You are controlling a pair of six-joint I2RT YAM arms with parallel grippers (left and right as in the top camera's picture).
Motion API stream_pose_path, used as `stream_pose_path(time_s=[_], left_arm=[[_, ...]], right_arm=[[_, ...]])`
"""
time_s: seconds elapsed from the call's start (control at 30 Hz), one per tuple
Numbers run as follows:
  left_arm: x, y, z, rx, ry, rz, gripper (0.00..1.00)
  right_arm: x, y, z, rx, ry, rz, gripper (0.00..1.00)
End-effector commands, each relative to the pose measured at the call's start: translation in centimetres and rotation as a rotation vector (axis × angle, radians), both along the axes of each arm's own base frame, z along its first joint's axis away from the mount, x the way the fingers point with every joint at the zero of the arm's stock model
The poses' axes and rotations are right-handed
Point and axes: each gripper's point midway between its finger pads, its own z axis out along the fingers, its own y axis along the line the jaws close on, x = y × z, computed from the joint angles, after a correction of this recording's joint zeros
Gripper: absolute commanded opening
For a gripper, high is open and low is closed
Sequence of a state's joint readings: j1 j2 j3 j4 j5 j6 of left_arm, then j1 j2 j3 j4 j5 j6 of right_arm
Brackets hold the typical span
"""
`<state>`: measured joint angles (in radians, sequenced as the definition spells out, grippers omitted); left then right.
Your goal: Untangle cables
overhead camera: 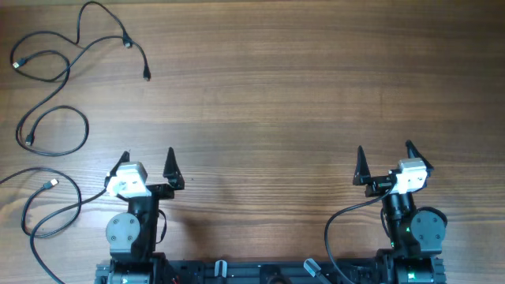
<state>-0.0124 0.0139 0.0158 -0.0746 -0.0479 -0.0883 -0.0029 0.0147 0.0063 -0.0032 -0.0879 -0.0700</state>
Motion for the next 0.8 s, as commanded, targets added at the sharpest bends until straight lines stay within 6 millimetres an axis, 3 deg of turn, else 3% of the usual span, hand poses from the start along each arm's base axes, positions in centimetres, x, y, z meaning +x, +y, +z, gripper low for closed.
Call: stream_pose_path(time_s=[0.0,0.13,0.33,0.77], left_arm=[[0.0,0.8,-0.2,0.06,-0.001,0.046,1.0],[-0.2,2.2,0.0,0.062,-0.007,0.125,1.0],[-0.1,1.1,-0.1,0.11,0.0,0.058,1.0],[-0.1,0.9,-0.1,0.16,0.004,0.043,1.0]], right_arm=[[0.0,-0.3,0.3,-0.009,-0.013,-0.018,1.0],[0.0,-0.3,0.3,-0.009,-0.013,-0.018,1.0],[0.0,-0.3,0.3,-0.009,-0.013,-0.018,1.0],[0.0,-0.3,0.3,-0.009,-0.013,-0.018,1.0]])
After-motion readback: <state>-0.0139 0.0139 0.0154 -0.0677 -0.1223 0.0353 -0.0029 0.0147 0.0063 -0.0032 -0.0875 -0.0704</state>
